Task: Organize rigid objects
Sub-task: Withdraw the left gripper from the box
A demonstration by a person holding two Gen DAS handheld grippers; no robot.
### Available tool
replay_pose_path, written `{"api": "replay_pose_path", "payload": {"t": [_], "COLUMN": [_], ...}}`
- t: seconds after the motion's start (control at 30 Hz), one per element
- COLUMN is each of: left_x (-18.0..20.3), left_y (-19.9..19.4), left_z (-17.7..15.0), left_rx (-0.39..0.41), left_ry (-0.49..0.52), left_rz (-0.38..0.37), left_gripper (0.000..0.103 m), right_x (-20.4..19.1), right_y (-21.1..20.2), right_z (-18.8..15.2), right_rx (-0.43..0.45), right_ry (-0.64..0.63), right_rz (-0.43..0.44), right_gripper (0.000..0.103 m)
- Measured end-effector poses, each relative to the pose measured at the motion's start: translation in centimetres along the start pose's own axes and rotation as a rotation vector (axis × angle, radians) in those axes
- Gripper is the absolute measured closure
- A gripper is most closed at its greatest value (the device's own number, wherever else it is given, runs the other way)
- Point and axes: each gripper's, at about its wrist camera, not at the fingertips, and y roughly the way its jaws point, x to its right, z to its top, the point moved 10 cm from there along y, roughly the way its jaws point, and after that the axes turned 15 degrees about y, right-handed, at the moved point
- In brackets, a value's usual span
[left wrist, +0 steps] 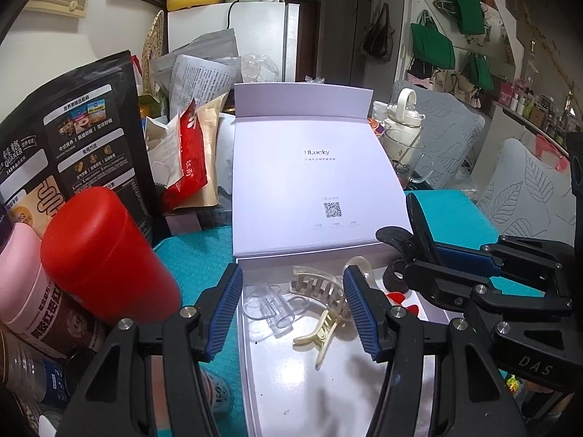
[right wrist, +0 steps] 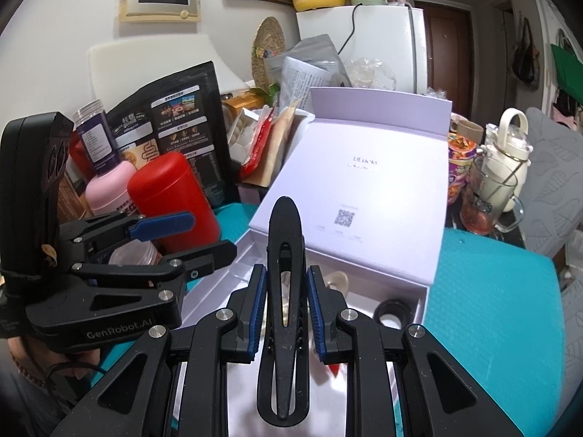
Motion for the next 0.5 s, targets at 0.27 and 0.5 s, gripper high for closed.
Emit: {"api": "replay_pose_path", "payload": {"t": [0.27,0.5], "left_x": [-0.1,0.4], "left_y": [1.5,2.5], "left_z": [-0.8,-1.4], "left_rx": [-0.038,-0.067], "left_ry": [0.008,0.016], "left_rz": [0.013,0.003], "left_gripper": [0.046,0.046], "right_x": [1.1,2.1], "right_y": [1.5,2.6], "right_z": [-0.9,-1.4], "right_rx": [-0.036,-0.066], "right_ry": [0.015,0.031], "right_rz": [-0.004,-0.003], "right_gripper": [0.081,0.081]}}
